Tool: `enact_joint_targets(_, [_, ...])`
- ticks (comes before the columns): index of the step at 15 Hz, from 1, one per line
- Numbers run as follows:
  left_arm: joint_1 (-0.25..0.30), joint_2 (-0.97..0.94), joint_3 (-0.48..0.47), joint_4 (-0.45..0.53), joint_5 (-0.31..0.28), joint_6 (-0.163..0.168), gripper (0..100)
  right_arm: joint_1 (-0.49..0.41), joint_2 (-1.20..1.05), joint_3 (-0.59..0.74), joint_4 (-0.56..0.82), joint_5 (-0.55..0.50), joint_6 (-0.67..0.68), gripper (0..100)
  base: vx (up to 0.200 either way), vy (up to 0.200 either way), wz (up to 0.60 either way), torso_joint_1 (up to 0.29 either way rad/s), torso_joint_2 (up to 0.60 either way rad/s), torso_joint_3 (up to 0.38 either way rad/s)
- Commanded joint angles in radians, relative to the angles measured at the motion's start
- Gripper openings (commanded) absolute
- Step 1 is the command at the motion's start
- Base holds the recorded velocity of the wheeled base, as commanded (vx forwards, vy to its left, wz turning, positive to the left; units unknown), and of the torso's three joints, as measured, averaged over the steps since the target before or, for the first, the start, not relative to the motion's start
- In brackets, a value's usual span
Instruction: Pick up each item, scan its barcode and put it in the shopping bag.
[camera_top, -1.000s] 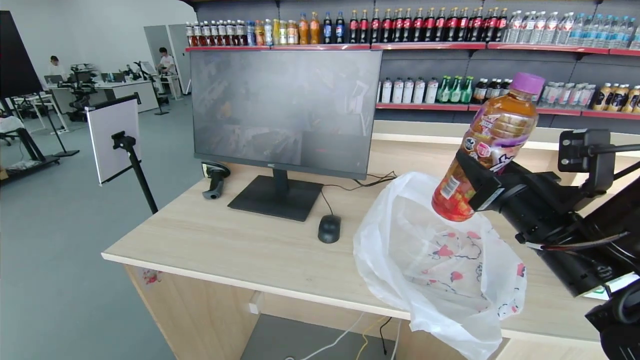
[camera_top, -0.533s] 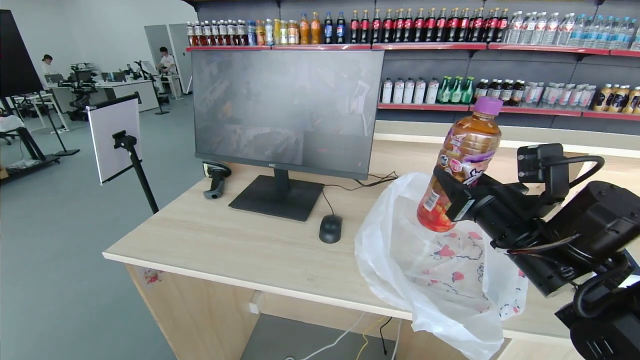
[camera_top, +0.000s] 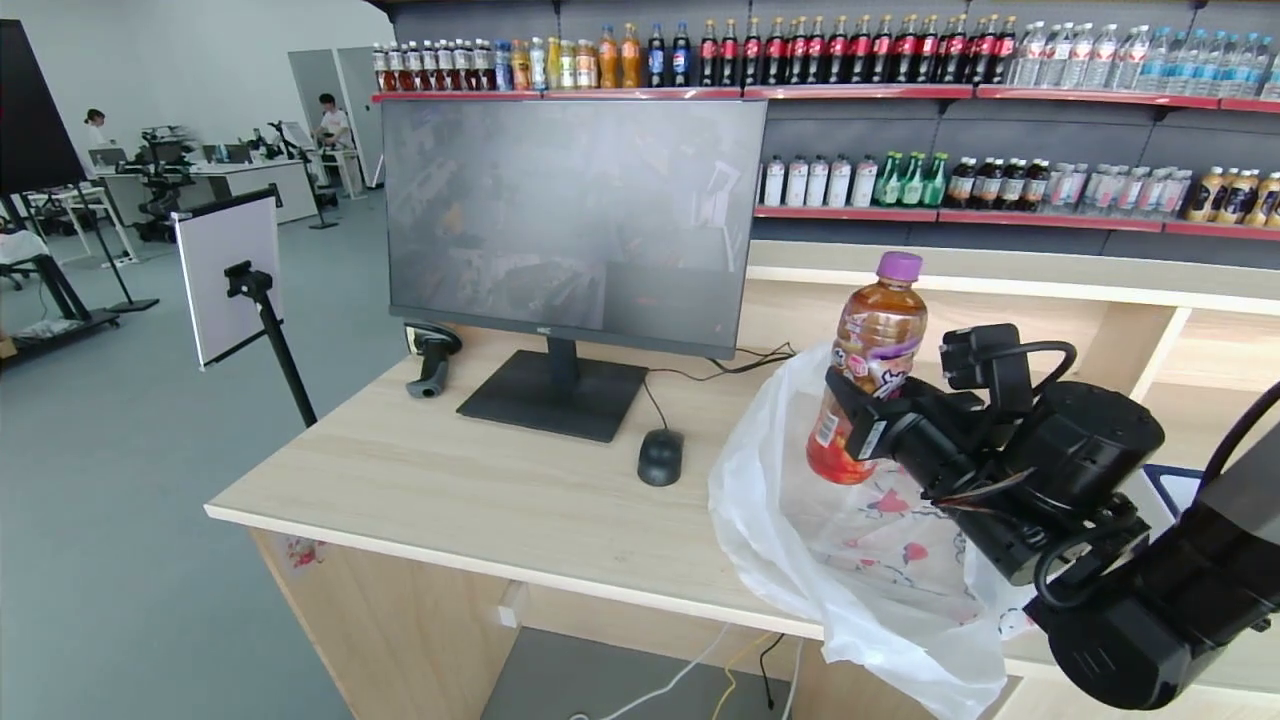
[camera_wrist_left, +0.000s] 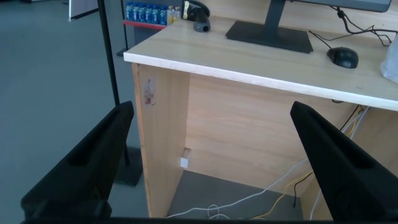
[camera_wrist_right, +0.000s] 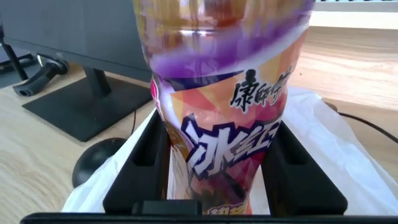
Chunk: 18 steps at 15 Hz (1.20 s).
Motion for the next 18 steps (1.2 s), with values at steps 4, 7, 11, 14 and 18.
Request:
enact_joint_targets(4, [0.000,0.000,0.000,-0.001,0.000,0.000,100,0.006,0.062,-0.018,-0.001,0.000,0.002,0,0.000,0.000,0.00,0.000,0.00,0.000])
enact_joint_targets(7, [0.000,0.000,0.000,-0.001,0.000,0.000,100,0.006,0.089,-0.033,-0.001,0.000,0.002,0,0.000,0.000,0.00,0.000,0.00,0.000])
enact_joint_targets(11, [0.000,0.000,0.000,-0.001,0.000,0.000,100,0.006,0.123,-0.053,-0.001,0.000,-0.003,0,0.000,0.000,0.00,0.000,0.00,0.000])
enact_joint_targets(14, [0.000,0.000,0.000,-0.001,0.000,0.000,100,0.010,0.134,-0.053,-0.001,0.000,-0.003,0,0.000,0.000,0.00,0.000,0.00,0.000])
enact_joint_targets(18, [0.000,0.000,0.000,-0.001,0.000,0.000,100,0.012,0.135,-0.045,-0.001,0.000,-0.001,0,0.000,0.000,0.00,0.000,0.00,0.000])
